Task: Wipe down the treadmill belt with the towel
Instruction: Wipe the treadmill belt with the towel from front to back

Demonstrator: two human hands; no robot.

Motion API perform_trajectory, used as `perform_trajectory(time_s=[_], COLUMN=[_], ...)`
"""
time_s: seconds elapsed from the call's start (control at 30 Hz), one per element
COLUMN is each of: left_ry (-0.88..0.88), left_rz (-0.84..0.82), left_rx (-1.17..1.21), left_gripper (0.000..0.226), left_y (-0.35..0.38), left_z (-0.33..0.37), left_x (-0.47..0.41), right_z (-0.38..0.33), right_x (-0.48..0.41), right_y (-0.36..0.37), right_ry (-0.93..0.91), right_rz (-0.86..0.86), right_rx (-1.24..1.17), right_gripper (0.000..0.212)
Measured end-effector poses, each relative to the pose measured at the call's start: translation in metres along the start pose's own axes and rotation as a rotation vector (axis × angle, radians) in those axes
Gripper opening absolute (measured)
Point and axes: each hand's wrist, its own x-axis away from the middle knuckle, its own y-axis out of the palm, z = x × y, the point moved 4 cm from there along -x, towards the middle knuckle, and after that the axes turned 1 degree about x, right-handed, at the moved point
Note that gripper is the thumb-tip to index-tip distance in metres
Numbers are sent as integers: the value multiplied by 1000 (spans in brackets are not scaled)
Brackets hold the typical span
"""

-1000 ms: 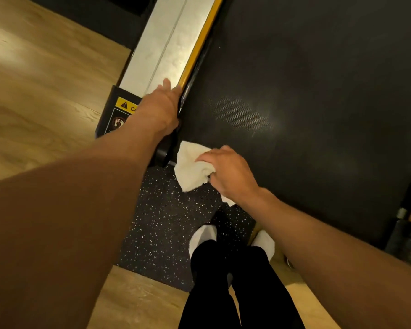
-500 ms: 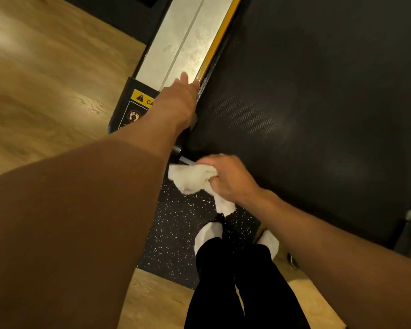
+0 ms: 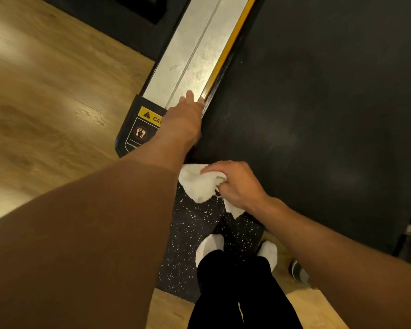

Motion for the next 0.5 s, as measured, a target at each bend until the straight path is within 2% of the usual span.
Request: perform_trajectory(time_s=[0.07,0.13,0.2,0.27,0.33,0.4,0.5], left_ry=[0,1,2,-4,-9,-9,-1], left_rz=[2,15,19,9,-5,-21,-42], left_rx=[-5,-11,-9,-18,-39,-48,-63], left_gripper=[97,99,98,95,94,96,96], left_y=[4,8,10,9,6,4,1], left_z=[-1,-2,-1,0,1,2,3], left_x=[-2,-3,-3,-2,-2,-1,1], right_z=[0,5,11,11,2,-6,-3], right_x=[-10,-33,-49,-48,-28,-3,12], right_y=[-27,-61,-75,-61,-25,-2,-21], right_ry=[23,20,81,72,-47,-77,136], right_rz=[174,369,410,318,118,-50,-7], right_rx=[-12,93,236,332,337,159,-216], right_gripper=[46,41,41,45,45,42,33])
